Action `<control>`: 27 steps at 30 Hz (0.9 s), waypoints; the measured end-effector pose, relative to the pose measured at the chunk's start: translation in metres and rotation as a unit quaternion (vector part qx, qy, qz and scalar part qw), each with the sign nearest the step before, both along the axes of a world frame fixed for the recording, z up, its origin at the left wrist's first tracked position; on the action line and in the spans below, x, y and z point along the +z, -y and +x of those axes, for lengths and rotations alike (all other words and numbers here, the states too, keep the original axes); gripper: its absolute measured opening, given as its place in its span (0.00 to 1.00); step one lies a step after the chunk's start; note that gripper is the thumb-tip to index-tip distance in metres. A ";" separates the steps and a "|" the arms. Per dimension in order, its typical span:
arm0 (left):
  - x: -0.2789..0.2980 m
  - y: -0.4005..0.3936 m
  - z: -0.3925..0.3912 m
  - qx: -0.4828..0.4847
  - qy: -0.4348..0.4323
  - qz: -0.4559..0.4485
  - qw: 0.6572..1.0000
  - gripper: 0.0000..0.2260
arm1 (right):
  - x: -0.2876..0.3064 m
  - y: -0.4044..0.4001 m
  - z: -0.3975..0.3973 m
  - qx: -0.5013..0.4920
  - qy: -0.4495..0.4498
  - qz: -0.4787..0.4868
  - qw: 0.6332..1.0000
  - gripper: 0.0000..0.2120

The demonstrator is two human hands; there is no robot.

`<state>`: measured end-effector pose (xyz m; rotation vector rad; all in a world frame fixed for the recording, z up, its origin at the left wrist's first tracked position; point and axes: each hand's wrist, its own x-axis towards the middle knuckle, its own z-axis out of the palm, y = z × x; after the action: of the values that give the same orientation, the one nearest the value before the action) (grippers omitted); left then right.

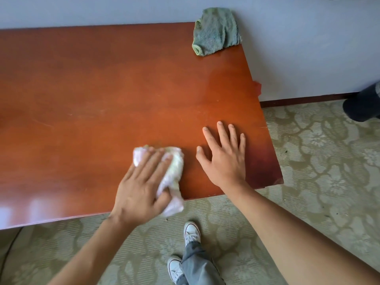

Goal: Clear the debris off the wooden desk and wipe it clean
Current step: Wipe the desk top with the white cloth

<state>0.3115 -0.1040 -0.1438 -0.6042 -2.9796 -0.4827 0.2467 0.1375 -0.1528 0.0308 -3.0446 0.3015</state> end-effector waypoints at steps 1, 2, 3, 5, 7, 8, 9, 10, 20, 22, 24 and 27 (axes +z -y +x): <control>0.001 -0.007 0.001 0.057 0.009 0.016 0.998 0.33 | 0.000 0.000 0.000 -0.001 0.000 0.000 1.000 0.29; 0.002 -0.017 0.004 0.081 0.018 0.027 0.996 0.33 | -0.001 0.000 0.000 -0.003 -0.001 -0.001 1.000 0.29; 0.002 -0.026 0.009 0.066 0.029 0.027 0.997 0.34 | -0.001 0.001 0.000 -0.003 -0.002 -0.001 1.000 0.29; 0.000 -0.035 0.021 -0.029 0.033 0.005 0.999 0.34 | -0.002 0.000 0.000 0.003 -0.002 0.000 1.000 0.29; 0.002 -0.024 0.016 -0.071 0.019 -0.004 0.997 0.34 | -0.003 -0.001 0.001 0.006 -0.005 0.003 1.000 0.29; 0.003 -0.018 0.009 -0.053 0.016 0.000 0.998 0.34 | -0.003 0.000 0.001 0.003 -0.008 0.004 1.000 0.29; 0.003 -0.013 0.000 -0.018 0.016 0.001 1.000 0.33 | -0.003 0.001 0.002 0.001 -0.012 0.004 1.000 0.29; 0.003 -0.012 -0.009 0.022 0.021 -0.002 1.000 0.33 | -0.002 0.002 0.002 -0.001 -0.016 0.004 1.000 0.28; 0.013 0.007 -0.163 0.019 0.059 -0.008 0.998 0.31 | -0.001 0.002 0.001 -0.005 -0.016 0.009 1.000 0.28; 0.016 0.009 -0.157 -0.046 0.061 -0.021 0.997 0.31 | 0.000 0.003 0.002 -0.004 -0.018 0.012 1.000 0.28; 0.013 0.015 -0.132 -0.144 0.042 -0.030 0.988 0.30 | 0.000 0.002 0.002 -0.004 -0.018 0.016 1.000 0.27; 0.006 0.038 -0.099 -0.064 0.030 -0.020 0.997 0.30 | 0.001 0.003 0.003 -0.004 -0.013 0.021 1.000 0.27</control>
<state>0.2128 -0.1419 -0.1375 -0.8030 -3.0264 -0.4571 0.2497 0.1349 -0.1519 0.0260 -3.0245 0.2336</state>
